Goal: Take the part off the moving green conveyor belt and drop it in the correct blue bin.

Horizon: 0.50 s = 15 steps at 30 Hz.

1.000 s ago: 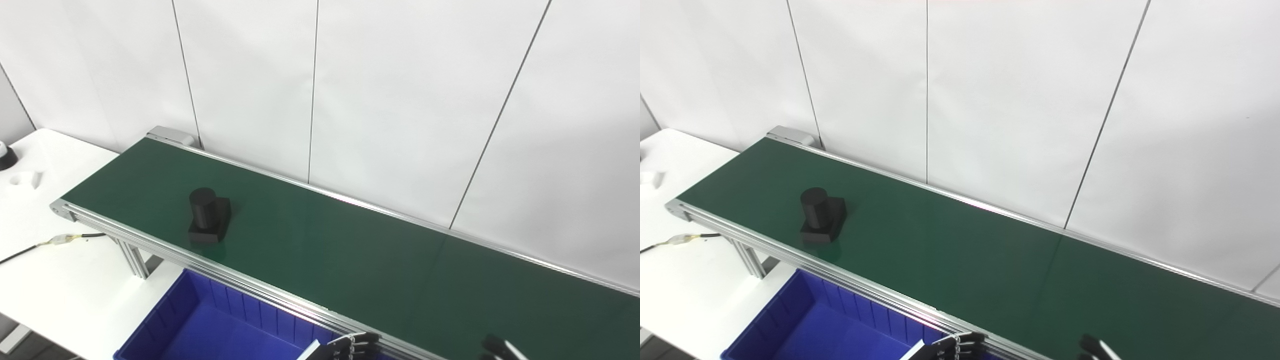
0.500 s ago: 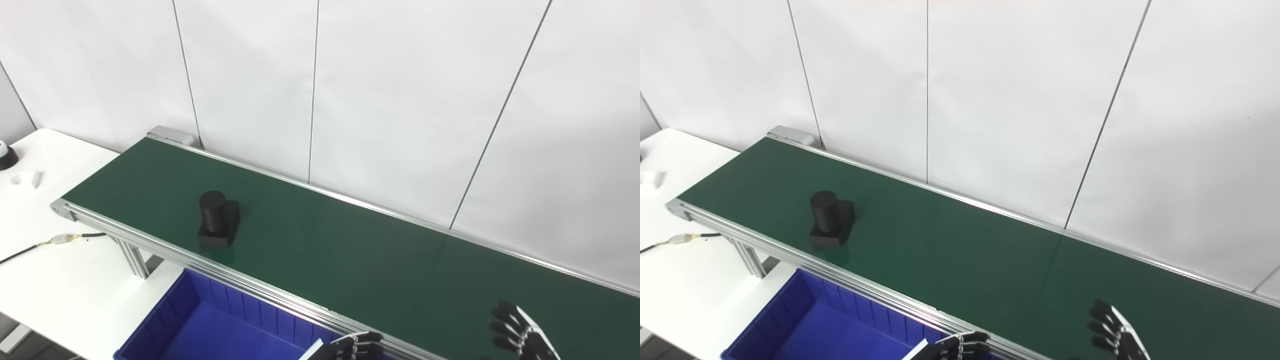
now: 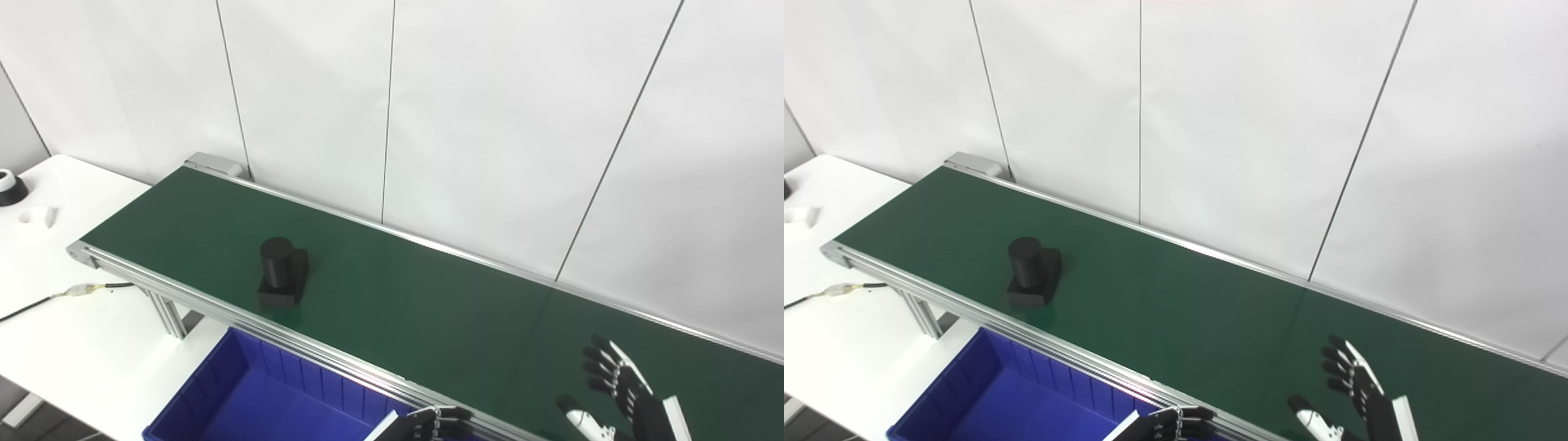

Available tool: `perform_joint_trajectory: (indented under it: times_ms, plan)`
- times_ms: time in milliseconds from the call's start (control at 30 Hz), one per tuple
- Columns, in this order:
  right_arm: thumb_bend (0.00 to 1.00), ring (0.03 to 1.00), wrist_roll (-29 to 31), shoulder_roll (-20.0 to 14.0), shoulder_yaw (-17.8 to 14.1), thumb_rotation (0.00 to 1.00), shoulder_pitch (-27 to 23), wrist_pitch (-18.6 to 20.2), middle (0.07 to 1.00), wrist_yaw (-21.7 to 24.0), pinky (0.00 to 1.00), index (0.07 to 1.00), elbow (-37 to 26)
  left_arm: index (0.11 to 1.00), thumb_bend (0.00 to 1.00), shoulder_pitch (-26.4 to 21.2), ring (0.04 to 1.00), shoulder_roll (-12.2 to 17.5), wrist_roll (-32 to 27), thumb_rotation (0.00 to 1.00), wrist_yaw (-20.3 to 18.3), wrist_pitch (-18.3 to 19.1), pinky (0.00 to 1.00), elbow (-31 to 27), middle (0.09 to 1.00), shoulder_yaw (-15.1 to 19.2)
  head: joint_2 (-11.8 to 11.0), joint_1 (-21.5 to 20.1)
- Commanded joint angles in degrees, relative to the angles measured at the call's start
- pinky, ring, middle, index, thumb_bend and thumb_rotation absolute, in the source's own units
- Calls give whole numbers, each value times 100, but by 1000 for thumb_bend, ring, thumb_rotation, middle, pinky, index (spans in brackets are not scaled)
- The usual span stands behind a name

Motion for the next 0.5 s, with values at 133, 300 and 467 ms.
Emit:
perform_joint_trajectory:
  times_ms: [133,300,467]
  plan:
    - [552,818,18,-9,-72,232,-263,-101,839,-55,778,876,2,833,975,-198,780,-92,-6,289,10,-220,717,94,800,-22,-42,-44]
    - [566,816,-47,-69,-38,223,-370,-42,837,4,773,861,-24,834,975,-211,784,-94,-53,284,-28,-248,718,137,802,-15,-42,-44]
    - [586,810,-148,-128,14,244,-427,-63,833,30,760,843,-46,834,973,-213,784,-87,-67,283,-48,-223,720,127,801,-21,-69,-84]
